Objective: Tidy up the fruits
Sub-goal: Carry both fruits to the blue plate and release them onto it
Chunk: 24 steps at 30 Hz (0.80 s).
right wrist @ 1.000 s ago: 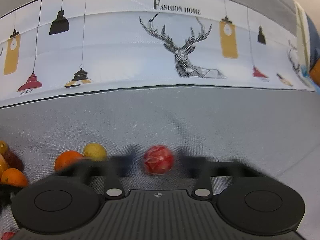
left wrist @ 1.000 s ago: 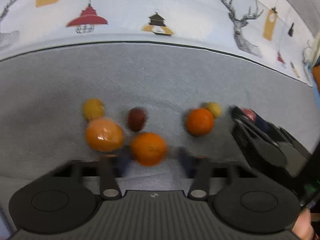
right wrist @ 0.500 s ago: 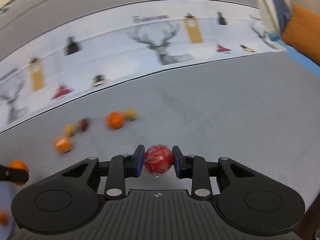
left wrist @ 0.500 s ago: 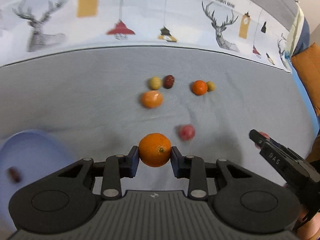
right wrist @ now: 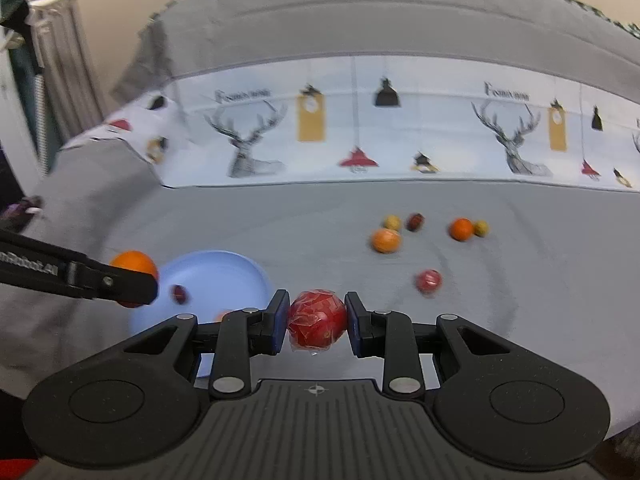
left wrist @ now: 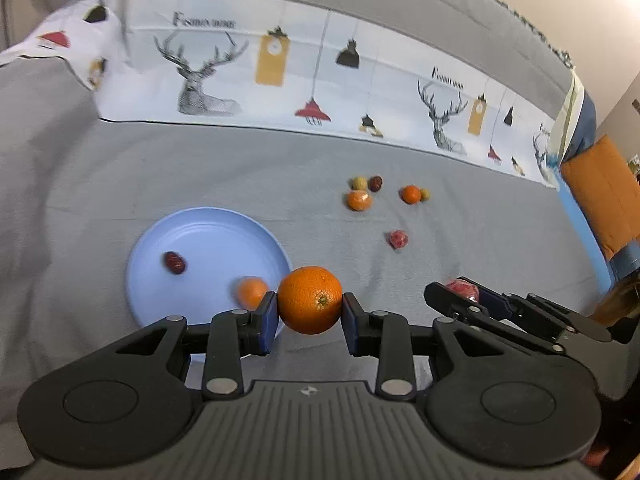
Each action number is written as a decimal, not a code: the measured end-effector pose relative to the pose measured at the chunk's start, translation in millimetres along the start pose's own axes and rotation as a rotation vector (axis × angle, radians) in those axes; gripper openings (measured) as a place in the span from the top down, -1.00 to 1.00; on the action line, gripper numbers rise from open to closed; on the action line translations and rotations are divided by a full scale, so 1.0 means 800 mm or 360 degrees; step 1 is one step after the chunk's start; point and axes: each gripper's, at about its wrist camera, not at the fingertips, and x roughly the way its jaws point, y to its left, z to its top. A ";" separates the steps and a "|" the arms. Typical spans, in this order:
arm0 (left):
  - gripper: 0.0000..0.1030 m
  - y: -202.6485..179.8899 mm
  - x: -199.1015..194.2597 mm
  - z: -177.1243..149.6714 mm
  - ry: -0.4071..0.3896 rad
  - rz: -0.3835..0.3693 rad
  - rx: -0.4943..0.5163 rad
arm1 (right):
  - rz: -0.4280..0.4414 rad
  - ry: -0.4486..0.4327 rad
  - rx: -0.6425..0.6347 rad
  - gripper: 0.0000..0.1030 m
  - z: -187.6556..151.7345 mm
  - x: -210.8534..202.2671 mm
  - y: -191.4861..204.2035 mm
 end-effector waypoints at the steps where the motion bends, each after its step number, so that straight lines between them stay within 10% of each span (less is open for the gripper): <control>1: 0.28 0.005 -0.009 -0.003 -0.0018 0.0001 -0.0001 | 0.0027 0.0008 0.0012 0.39 0.001 -0.009 0.008; 24: 0.28 0.057 -0.096 -0.045 -0.0235 0.0036 -0.0095 | 0.0084 0.0020 -0.0193 0.39 -0.015 -0.067 0.096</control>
